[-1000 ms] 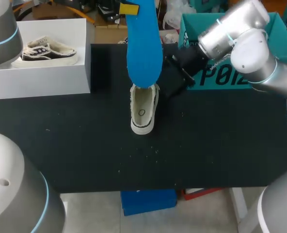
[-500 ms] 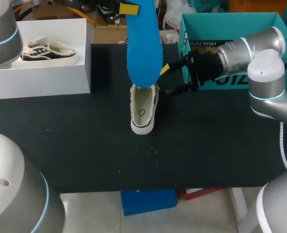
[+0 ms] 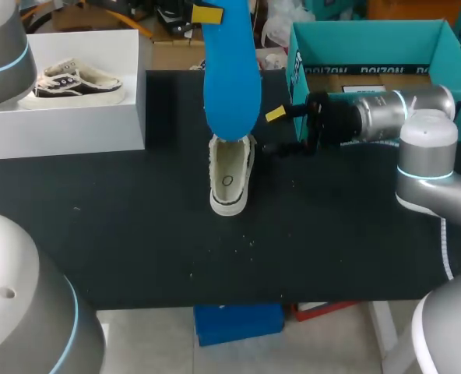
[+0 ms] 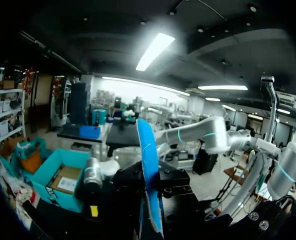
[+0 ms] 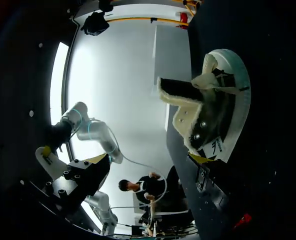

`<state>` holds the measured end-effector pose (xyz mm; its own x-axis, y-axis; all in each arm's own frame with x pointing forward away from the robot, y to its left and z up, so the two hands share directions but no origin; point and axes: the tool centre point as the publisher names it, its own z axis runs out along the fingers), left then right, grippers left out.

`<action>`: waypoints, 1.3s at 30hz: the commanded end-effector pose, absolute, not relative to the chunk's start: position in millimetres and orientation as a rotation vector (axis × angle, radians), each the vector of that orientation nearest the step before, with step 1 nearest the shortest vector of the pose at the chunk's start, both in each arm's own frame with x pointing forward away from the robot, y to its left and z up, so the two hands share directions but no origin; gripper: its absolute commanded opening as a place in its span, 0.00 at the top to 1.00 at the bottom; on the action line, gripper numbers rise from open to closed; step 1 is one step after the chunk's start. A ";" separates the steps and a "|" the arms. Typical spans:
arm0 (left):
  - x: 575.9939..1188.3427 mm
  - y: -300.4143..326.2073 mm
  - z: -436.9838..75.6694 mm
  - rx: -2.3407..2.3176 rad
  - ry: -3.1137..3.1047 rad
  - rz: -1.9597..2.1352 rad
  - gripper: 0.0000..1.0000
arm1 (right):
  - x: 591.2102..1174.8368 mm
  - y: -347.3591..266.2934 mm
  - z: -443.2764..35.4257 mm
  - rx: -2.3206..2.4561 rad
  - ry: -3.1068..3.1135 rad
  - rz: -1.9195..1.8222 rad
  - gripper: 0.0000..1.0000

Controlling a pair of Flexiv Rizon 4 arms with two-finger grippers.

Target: Take the shoe out of the shoebox, open the shoe tongue, remove and reinsert the insole, then place the shoe into the shoebox

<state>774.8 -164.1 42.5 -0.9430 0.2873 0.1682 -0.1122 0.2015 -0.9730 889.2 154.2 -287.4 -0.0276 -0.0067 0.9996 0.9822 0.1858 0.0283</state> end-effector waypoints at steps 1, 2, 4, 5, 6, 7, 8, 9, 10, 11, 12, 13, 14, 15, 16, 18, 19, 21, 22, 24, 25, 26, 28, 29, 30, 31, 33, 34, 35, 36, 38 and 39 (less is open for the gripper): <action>775.1 -164.7 42.8 -0.165 -2.172 1.796 1.00 | 889.3 153.5 -286.4 -1.056 -1.309 -1.094 0.00; 775.1 -164.7 42.8 -0.165 -2.172 1.796 1.00 | 889.1 153.3 -285.9 -1.056 -1.309 -1.094 0.00; 775.1 -164.7 42.8 -0.165 -2.172 1.796 1.00 | 888.4 152.8 -284.5 -1.056 -1.309 -1.096 0.00; 775.1 -164.7 42.8 -0.165 -2.172 1.796 1.00 | 888.0 152.7 -283.9 -1.056 -1.309 -1.096 0.00; 775.1 -164.7 42.8 -0.165 -2.172 1.796 1.00 | 887.7 152.7 -283.5 -1.057 -1.307 -1.096 0.00; 775.1 -164.7 42.8 -0.165 -2.172 1.796 1.00 | 886.9 152.7 -283.0 -1.057 -1.306 -1.096 0.00; 775.1 -164.7 42.8 -0.165 -2.172 1.796 1.00 | 886.0 153.0 -282.7 -1.059 -1.305 -1.096 0.00; 775.1 -164.7 42.8 -0.165 -2.172 1.796 1.00 | 884.9 153.3 -282.4 -1.061 -1.304 -1.097 0.00; 775.1 -164.7 42.8 -0.165 -2.172 1.796 1.00 | 883.6 153.4 -282.1 -1.065 -1.301 -1.098 0.00; 775.1 -164.7 42.8 -0.165 -2.172 1.796 1.00 | 882.4 153.4 -281.8 -1.074 -1.294 -1.098 0.00; 775.1 -164.7 42.8 -0.165 -2.172 1.796 1.00 | 880.8 153.2 -281.7 -1.079 -1.292 -1.098 0.00; 775.1 -164.7 42.8 -0.165 -2.172 1.796 1.00 | 878.8 152.9 -281.6 -1.088 -1.294 -1.098 0.00; 775.1 -164.7 42.8 -0.165 -2.172 1.796 1.00 | 876.6 152.6 -281.4 -1.102 -1.295 -1.099 0.00; 775.1 -164.7 42.8 -0.165 -2.172 1.796 1.00 | 873.7 151.9 -281.5 -1.108 -1.293 -1.100 0.00; 775.1 -164.7 42.8 -0.165 -2.172 1.796 1.00 | 871.7 151.5 -281.4 -1.117 -1.290 -1.101 0.00; 775.1 -164.7 42.8 -0.165 -2.172 1.796 1.00 | 866.2 150.8 -280.9 -1.130 -1.288 -1.102 0.00; 775.1 -164.7 42.8 -0.165 -2.172 1.796 1.00 | 863.2 150.4 -280.2 -1.140 -1.292 -1.104 0.00; 775.1 -164.7 42.8 -0.165 -2.172 1.796 1.00 | 856.6 149.7 -278.9 -1.172 -1.282 -1.103 0.00; 775.1 -164.7 42.8 -0.165 -2.172 1.796 1.00 | 853.7 149.0 -278.1 -1.185 -1.266 -1.092 0.00; 775.1 -164.7 42.8 -0.165 -2.172 1.796 1.00 | 853.7 149.0 -278.1 -1.185 -1.266 -1.092 0.00; 775.1 -164.7 42.8 -0.165 -2.172 1.796 1.00 | 853.7 149.0 -278.1 -1.185 -1.266 -1.092 0.00; 775.1 -164.7 42.8 -0.165 -2.172 1.796 1.00 | 853.7 149.0 -278.1 -1.185 -1.266 -1.092 0.00; 775.1 -164.7 42.8 -0.165 -2.172 1.796 1.00 | 853.7 149.0 -278.1 -1.185 -1.266 -1.092 0.00; 775.1 -164.7 42.8 -0.165 -2.172 1.796 1.00 | 853.7 149.0 -278.1 -1.185 -1.266 -1.092 0.00; 775.1 -164.7 42.8 -0.165 -2.172 1.796 1.00 | 853.7 149.0 -278.1 -1.185 -1.266 -1.092 0.00; 775.1 -164.7 42.8 -0.165 -2.172 1.796 1.00 | 853.7 149.0 -278.1 -1.185 -1.266 -1.092 0.00; 775.1 -164.7 42.8 -0.165 -2.172 1.796 1.00 | 853.7 149.0 -278.1 -1.185 -1.266 -1.092 0.00; 775.1 -164.7 42.8 -0.165 -2.172 1.796 1.00 | 853.7 149.0 -278.1 -1.185 -1.266 -1.092 0.00; 775.1 -164.7 42.8 -0.165 -2.172 1.796 1.00 | 854.2 147.2 -277.9 -1.181 -1.251 -1.096 0.00; 775.1 -164.7 42.8 -0.165 -2.172 1.796 1.00 | 854.3 147.2 -277.5 -1.183 -1.243 -1.101 0.00; 775.1 -164.7 42.8 -0.165 -2.172 1.796 1.00 | 854.8 149.3 -275.0 -1.184 -1.243 -1.103 0.00; 775.1 -164.7 42.8 -0.165 -2.172 1.796 1.00 | 855.0 150.9 -273.6 -1.187 -1.240 -1.105 0.00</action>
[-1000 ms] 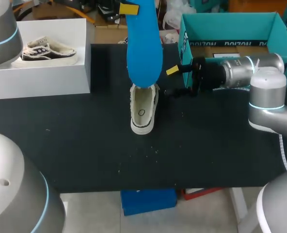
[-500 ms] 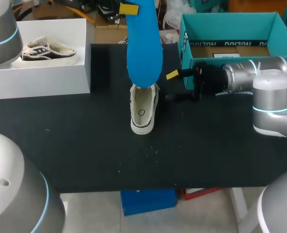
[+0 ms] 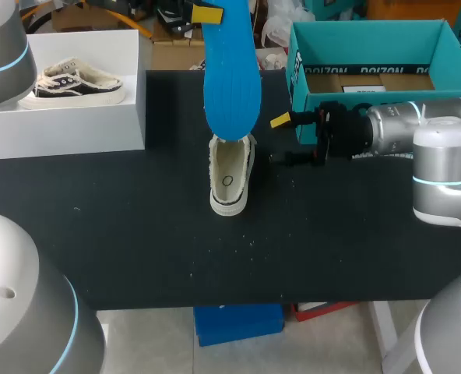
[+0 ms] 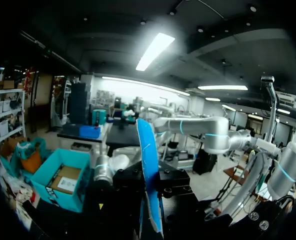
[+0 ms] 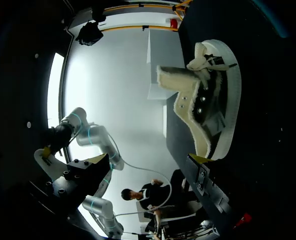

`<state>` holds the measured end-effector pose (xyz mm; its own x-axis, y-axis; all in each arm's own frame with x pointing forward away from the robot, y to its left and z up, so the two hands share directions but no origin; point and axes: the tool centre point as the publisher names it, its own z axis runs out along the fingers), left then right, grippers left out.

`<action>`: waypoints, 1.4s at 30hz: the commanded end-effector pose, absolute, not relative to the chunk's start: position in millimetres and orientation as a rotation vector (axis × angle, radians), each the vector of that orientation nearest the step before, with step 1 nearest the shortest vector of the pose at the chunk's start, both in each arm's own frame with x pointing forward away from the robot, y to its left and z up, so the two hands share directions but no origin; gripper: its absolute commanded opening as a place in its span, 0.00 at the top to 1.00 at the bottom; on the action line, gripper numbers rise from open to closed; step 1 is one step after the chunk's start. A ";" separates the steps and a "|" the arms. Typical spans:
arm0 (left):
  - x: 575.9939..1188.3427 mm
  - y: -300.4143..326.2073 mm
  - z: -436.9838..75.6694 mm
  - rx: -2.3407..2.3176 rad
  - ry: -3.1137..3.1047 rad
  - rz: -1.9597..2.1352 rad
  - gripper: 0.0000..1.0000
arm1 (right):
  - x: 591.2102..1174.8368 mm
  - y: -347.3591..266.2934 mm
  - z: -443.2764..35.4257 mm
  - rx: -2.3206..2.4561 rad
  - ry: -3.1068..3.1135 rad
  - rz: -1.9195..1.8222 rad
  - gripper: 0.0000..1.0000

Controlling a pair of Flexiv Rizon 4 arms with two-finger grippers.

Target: Take the shoe out of the shoebox, open the shoe tongue, remove and reinsert the insole, then place the shoe into the shoebox

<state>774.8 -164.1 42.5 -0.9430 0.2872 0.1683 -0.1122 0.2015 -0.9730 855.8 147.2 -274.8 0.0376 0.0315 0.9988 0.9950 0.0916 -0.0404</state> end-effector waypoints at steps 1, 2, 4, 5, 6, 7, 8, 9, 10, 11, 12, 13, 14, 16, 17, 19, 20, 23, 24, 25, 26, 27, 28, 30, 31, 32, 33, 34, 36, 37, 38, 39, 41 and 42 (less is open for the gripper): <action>775.1 -164.7 42.8 -0.165 -2.172 1.796 1.00 | 855.4 152.1 -272.6 -1.191 -1.236 -1.107 0.00; 775.1 -164.7 42.8 -0.165 -2.172 1.796 1.00 | 855.4 153.8 -271.2 -1.187 -1.236 -1.107 0.00; 775.1 -164.7 42.8 -0.165 -2.172 1.796 1.00 | 855.0 156.4 -268.7 -1.189 -1.249 -1.109 0.00; 775.1 -164.7 42.8 -0.165 -2.172 1.796 1.00 | 854.7 157.5 -267.4 -1.189 -1.252 -1.112 0.00; 775.1 -164.7 42.8 -0.165 -2.172 1.796 1.00 | 854.2 158.3 -266.4 -1.187 -1.258 -1.116 0.00; 775.1 -164.7 42.8 -0.165 -2.172 1.796 1.00 | 853.7 158.8 -265.5 -1.199 -1.266 -1.118 0.00; 775.1 -164.7 42.8 -0.165 -2.172 1.796 1.00 | 853.1 159.5 -264.6 -1.207 -1.271 -1.120 0.00; 775.1 -164.7 42.8 -0.165 -2.172 1.796 1.00 | 852.5 160.1 -263.9 -1.217 -1.279 -1.124 0.00; 775.1 -164.7 42.8 -0.165 -2.172 1.796 1.00 | 851.9 160.4 -263.3 -1.235 -1.281 -1.131 0.00; 775.1 -164.7 42.8 -0.165 -2.172 1.796 1.00 | 851.9 160.4 -263.3 -1.235 -1.281 -1.131 0.00; 775.1 -164.7 42.8 -0.165 -2.172 1.796 1.00 | 851.9 160.4 -263.3 -1.235 -1.281 -1.131 0.00; 775.1 -164.7 42.8 -0.165 -2.172 1.796 1.00 | 851.9 160.4 -263.3 -1.235 -1.281 -1.131 0.00; 769.9 -167.8 39.8 -0.246 -2.360 1.762 1.00 | 851.9 160.4 -263.3 -1.235 -1.281 -1.131 0.00; 758.4 -175.8 32.0 -0.414 -2.650 1.716 1.00 | 851.9 160.4 -263.3 -1.235 -1.281 -1.131 0.00; 752.6 -180.7 28.9 -0.465 -2.749 1.743 1.00 | 851.9 160.4 -263.3 -1.235 -1.281 -1.131 0.00; 748.0 -185.4 26.3 -0.525 -2.786 1.748 1.00 | 851.9 160.4 -263.3 -1.235 -1.281 -1.131 0.00; 748.0 -185.4 26.3 -0.525 -2.786 1.748 1.00 | 851.9 160.4 -263.3 -1.235 -1.281 -1.131 0.00; 748.0 -185.4 26.3 -0.525 -2.786 1.748 1.00 | 851.9 160.4 -263.3 -1.235 -1.281 -1.131 0.00; 748.0 -185.4 26.3 -0.525 -2.786 1.748 1.00 | 851.9 160.4 -263.3 -1.235 -1.281 -1.131 0.00; 748.0 -185.4 26.3 -0.525 -2.786 1.748 1.00 | 851.9 160.4 -263.3 -1.235 -1.281 -1.131 0.00; 748.0 -185.4 26.3 -0.525 -2.786 1.748 1.00 | 851.9 160.4 -263.3 -1.235 -1.281 -1.131 0.00; 748.0 -185.4 26.3 -0.525 -2.786 1.748 1.00 | 851.9 160.4 -263.3 -1.235 -1.281 -1.131 0.00; 748.0 -185.4 26.3 -0.525 -2.786 1.748 1.00 | 851.9 160.4 -263.3 -1.235 -1.281 -1.131 0.00; 748.0 -185.4 26.3 -0.525 -2.786 1.748 1.00 | 851.9 160.4 -263.3 -1.235 -1.281 -1.131 0.00; 748.0 -185.4 26.3 -0.525 -2.786 1.748 1.00 | 851.9 160.4 -263.3 -1.235 -1.281 -1.131 0.00; 748.0 -185.4 26.3 -0.525 -2.786 1.748 1.00 | 851.9 160.4 -263.3 -1.235 -1.281 -1.131 0.00; 748.0 -185.4 26.3 -0.525 -2.786 1.748 1.00 | 851.9 160.4 -263.3 -1.235 -1.281 -1.131 0.00; 748.0 -185.4 26.3 -0.525 -2.786 1.748 1.00 | 851.9 160.4 -263.3 -1.235 -1.281 -1.131 0.00; 739.5 -187.9 34.7 -0.709 -2.832 1.819 1.00 | 851.9 160.4 -263.3 -1.235 -1.281 -1.131 0.00; 726.3 -191.9 36.3 -0.858 -2.843 1.855 1.00 | 851.9 160.4 -263.3 -1.235 -1.281 -1.131 0.00; 713.7 -193.1 34.4 -0.991 -2.828 1.922 1.00 | 851.9 160.4 -263.3 -1.235 -1.281 -1.131 0.00; 705.2 -192.6 29.6 -1.095 -2.820 1.963 1.00 | 851.9 160.4 -263.3 -1.235 -1.281 -1.131 0.00; 691.0 -192.2 14.2 -1.221 -2.780 2.055 1.00 | 851.9 160.4 -263.3 -1.235 -1.281 -1.131 0.00; 684.3 -191.6 6.0 -1.261 -2.737 2.107 1.00 | 851.9 160.4 -263.3 -1.235 -1.281 -1.131 0.00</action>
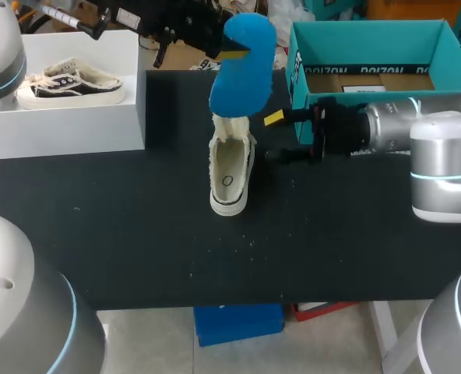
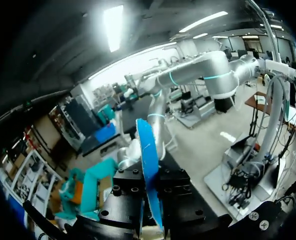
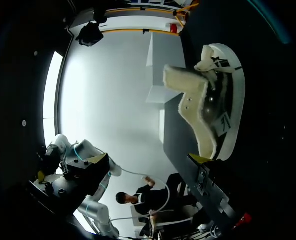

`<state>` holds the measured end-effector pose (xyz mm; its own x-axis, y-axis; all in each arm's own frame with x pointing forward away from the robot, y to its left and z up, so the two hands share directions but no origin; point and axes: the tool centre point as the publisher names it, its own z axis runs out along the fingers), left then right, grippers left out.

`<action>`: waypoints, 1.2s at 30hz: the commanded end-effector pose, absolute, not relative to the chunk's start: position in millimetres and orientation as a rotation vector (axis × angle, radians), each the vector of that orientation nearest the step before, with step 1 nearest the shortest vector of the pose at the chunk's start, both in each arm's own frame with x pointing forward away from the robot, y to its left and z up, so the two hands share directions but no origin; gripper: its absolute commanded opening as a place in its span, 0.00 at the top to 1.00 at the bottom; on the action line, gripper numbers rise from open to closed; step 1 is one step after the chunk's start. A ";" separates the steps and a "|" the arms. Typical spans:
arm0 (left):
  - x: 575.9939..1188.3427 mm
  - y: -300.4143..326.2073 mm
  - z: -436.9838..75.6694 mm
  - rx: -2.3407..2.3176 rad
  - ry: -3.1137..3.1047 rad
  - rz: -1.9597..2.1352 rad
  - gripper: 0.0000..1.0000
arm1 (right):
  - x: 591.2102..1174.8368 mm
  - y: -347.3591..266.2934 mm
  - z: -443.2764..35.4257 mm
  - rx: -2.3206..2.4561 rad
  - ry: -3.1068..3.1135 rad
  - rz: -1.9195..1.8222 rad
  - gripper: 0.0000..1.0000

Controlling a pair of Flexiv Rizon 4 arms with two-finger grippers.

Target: Take the shoe out of the shoebox, open the shoe tongue, remove and reinsert the insole, then place the shoe into the shoebox

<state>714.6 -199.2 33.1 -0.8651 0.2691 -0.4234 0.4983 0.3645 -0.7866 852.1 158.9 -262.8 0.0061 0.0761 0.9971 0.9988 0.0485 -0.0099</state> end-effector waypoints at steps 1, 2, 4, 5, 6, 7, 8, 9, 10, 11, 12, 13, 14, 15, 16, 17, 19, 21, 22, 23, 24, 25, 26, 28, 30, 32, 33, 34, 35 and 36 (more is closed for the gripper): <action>681.7 -190.4 -2.6 0.913 1.902 -1.510 1.00 | 851.9 160.4 -263.3 -1.235 -1.281 -1.131 0.00; 677.5 -190.2 -11.7 0.934 1.878 -1.517 1.00 | 851.9 160.4 -263.3 -1.235 -1.281 -1.131 0.00; 675.4 -188.5 -26.6 0.947 1.855 -1.506 1.00 | 851.9 160.4 -263.3 -1.235 -1.281 -1.131 0.00; 675.2 -186.9 -32.8 0.957 1.821 -1.533 1.00 | 851.9 160.4 -263.3 -1.235 -1.281 -1.131 0.00; 672.7 -185.9 -38.2 0.966 1.794 -1.530 1.00 | 851.9 160.4 -263.3 -1.235 -1.281 -1.131 0.00; 672.3 -184.5 -42.7 0.972 1.771 -1.534 1.00 | 851.9 160.4 -263.3 -1.235 -1.281 -1.131 0.00; 670.1 -184.1 -47.1 0.993 1.741 -1.532 1.00 | 851.9 160.4 -263.3 -1.235 -1.281 -1.131 0.00; 668.7 -184.0 -51.6 1.021 1.712 -1.534 1.00 | 851.9 160.4 -263.3 -1.235 -1.281 -1.131 0.00; 666.6 -184.5 -55.9 1.051 1.681 -1.532 1.00 | 851.9 160.4 -263.3 -1.235 -1.281 -1.131 0.00; 664.3 -184.5 -60.5 1.083 1.650 -1.525 1.00 | 851.9 160.4 -263.3 -1.235 -1.281 -1.131 0.00; 661.4 -184.6 -65.4 1.123 1.622 -1.525 1.00 | 851.9 160.4 -263.3 -1.235 -1.281 -1.131 0.00; 658.8 -184.1 -70.3 1.159 1.600 -1.523 1.00 | 851.9 160.4 -263.3 -1.235 -1.281 -1.131 0.00; 657.7 -183.9 -76.1 1.183 1.616 -1.521 1.00 | 851.9 160.4 -263.3 -1.235 -1.281 -1.131 0.00; 657.7 -183.9 -76.1 1.183 1.616 -1.521 1.00 | 851.9 160.4 -263.3 -1.235 -1.281 -1.131 0.00; 657.7 -183.9 -76.1 1.183 1.616 -1.521 1.00 | 851.9 160.4 -263.3 -1.235 -1.281 -1.131 0.00; 657.7 -183.9 -76.1 1.183 1.616 -1.521 1.00 | 851.9 160.4 -263.3 -1.235 -1.281 -1.131 0.00; 657.7 -183.9 -76.1 1.183 1.616 -1.521 1.00 | 851.9 160.4 -263.3 -1.235 -1.281 -1.131 0.00; 657.7 -183.9 -76.1 1.183 1.616 -1.521 1.00 | 851.9 160.4 -263.3 -1.235 -1.281 -1.131 0.00; 657.7 -183.9 -76.1 1.183 1.616 -1.521 1.00 | 851.9 160.4 -263.3 -1.235 -1.281 -1.131 0.00; 657.7 -183.9 -76.1 1.183 1.616 -1.521 1.00 | 851.9 160.4 -263.3 -1.235 -1.281 -1.131 0.00; 657.7 -183.9 -76.1 1.183 1.616 -1.521 1.00 | 851.9 160.4 -263.3 -1.235 -1.281 -1.131 0.00; 657.7 -183.9 -76.1 1.183 1.616 -1.521 1.00 | 851.9 160.4 -263.3 -1.235 -1.281 -1.131 0.00; 657.7 -183.9 -76.1 1.183 1.616 -1.521 1.00 | 851.9 160.4 -263.3 -1.235 -1.281 -1.131 0.00; 657.7 -183.9 -76.1 1.183 1.616 -1.521 1.00 | 851.9 160.4 -263.3 -1.235 -1.281 -1.131 0.00; 657.7 -183.9 -76.1 1.183 1.616 -1.521 1.00 | 851.9 160.4 -263.3 -1.235 -1.281 -1.131 0.00; 638.5 -190.9 -83.4 1.251 1.542 -1.404 1.00 | 851.9 160.4 -263.3 -1.235 -1.281 -1.131 0.00; 632.3 -193.1 -89.3 1.268 1.483 -1.404 1.00 | 851.9 160.4 -263.3 -1.235 -1.281 -1.131 0.00; 625.5 -194.3 -97.4 1.275 1.470 -1.374 1.00 | 851.9 160.4 -263.3 -1.235 -1.281 -1.131 0.00; 620.1 -194.6 -105.2 1.282 1.462 -1.313 1.00 | 851.9 160.4 -263.3 -1.235 -1.281 -1.131 0.00; 615.9 -194.5 -113.5 1.280 1.422 -1.306 1.00 | 851.9 160.4 -263.3 -1.235 -1.281 -1.131 0.00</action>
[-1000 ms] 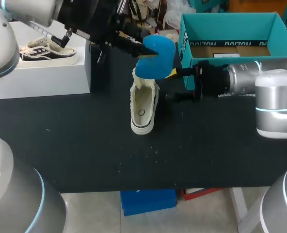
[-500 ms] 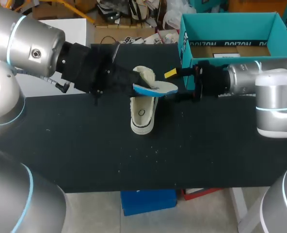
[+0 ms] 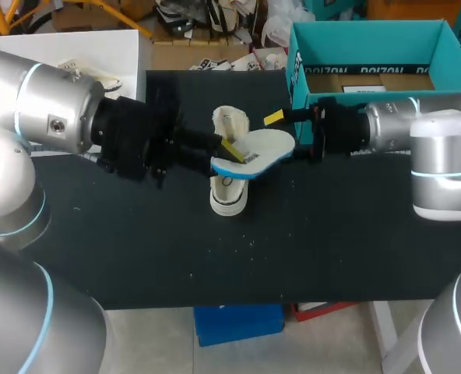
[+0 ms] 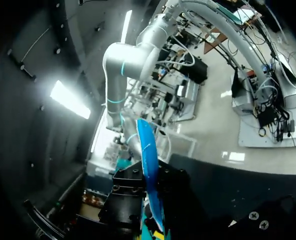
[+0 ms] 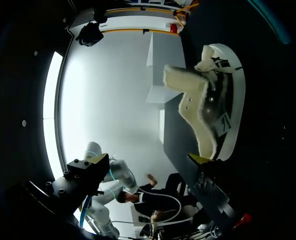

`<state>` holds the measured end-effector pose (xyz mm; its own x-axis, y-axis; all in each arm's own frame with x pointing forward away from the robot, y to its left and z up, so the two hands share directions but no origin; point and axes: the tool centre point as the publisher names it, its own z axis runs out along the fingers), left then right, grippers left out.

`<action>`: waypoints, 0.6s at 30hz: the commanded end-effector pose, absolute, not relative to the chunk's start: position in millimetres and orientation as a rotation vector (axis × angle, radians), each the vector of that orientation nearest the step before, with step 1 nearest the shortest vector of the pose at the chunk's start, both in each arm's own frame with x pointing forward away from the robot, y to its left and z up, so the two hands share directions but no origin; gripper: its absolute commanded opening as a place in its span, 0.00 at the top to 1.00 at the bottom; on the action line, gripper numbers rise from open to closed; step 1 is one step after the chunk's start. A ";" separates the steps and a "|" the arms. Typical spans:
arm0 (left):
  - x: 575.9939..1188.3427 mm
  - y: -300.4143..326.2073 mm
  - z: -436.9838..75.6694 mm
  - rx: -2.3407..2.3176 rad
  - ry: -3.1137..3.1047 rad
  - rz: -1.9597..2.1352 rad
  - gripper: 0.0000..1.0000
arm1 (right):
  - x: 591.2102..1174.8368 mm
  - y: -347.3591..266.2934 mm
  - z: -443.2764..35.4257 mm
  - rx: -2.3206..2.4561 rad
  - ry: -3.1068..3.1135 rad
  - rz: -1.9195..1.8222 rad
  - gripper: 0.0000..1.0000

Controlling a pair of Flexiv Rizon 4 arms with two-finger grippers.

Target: Take the shoe out of the shoebox, open the shoe tongue, remove and reinsert the insole, then place the shoe into the shoebox

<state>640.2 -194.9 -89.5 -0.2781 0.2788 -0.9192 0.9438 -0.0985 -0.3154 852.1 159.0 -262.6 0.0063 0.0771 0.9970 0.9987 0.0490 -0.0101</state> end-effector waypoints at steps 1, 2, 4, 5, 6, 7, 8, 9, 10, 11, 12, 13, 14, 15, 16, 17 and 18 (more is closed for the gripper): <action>612.9 -193.2 -122.1 1.271 1.397 -1.285 1.00 | 851.9 160.4 -263.3 -1.235 -1.281 -1.131 0.00; 609.2 -192.0 -129.1 1.270 1.371 -1.264 1.00 | 851.9 160.4 -263.3 -1.235 -1.281 -1.131 0.00; 603.6 -189.9 -145.4 1.255 1.391 -1.201 1.00 | 851.9 160.4 -263.3 -1.235 -1.281 -1.131 0.00; 602.8 -190.5 -153.7 1.241 1.434 -1.183 1.00 | 851.9 160.4 -263.3 -1.235 -1.281 -1.131 0.00; 602.8 -190.5 -153.7 1.241 1.434 -1.183 1.00 | 851.9 160.4 -263.3 -1.235 -1.281 -1.131 0.00; 602.8 -190.5 -153.7 1.241 1.434 -1.183 1.00 | 851.9 160.4 -263.3 -1.235 -1.281 -1.131 0.00; 602.8 -190.5 -153.7 1.241 1.434 -1.183 1.00 | 851.9 160.4 -263.3 -1.235 -1.281 -1.131 0.00; 602.8 -190.5 -153.7 1.241 1.434 -1.183 1.00 | 851.9 160.4 -263.3 -1.235 -1.281 -1.131 0.00; 602.8 -190.5 -153.7 1.241 1.434 -1.183 1.00 | 851.9 160.4 -263.3 -1.235 -1.281 -1.131 0.00; 602.8 -190.5 -153.7 1.241 1.434 -1.183 1.00 | 851.9 160.4 -263.3 -1.235 -1.281 -1.131 0.00; 602.8 -190.5 -153.7 1.241 1.434 -1.183 1.00 | 851.9 160.4 -263.3 -1.235 -1.281 -1.131 0.00; 602.8 -190.5 -153.7 1.241 1.434 -1.183 1.00 | 851.9 160.4 -263.3 -1.235 -1.281 -1.131 0.00; 602.8 -190.5 -153.7 1.241 1.434 -1.183 1.00 | 851.9 160.4 -263.3 -1.235 -1.281 -1.131 0.00; 602.8 -190.5 -153.7 1.241 1.434 -1.183 1.00 | 851.9 160.4 -263.3 -1.235 -1.281 -1.131 0.00; 602.8 -190.5 -153.7 1.241 1.434 -1.183 1.00 | 851.9 160.4 -263.3 -1.235 -1.281 -1.131 0.00; 602.8 -190.5 -153.7 1.241 1.434 -1.183 1.00 | 851.9 160.4 -263.3 -1.235 -1.281 -1.131 0.00; 602.8 -190.5 -153.7 1.241 1.434 -1.183 1.00 | 851.9 160.4 -263.3 -1.235 -1.281 -1.131 0.00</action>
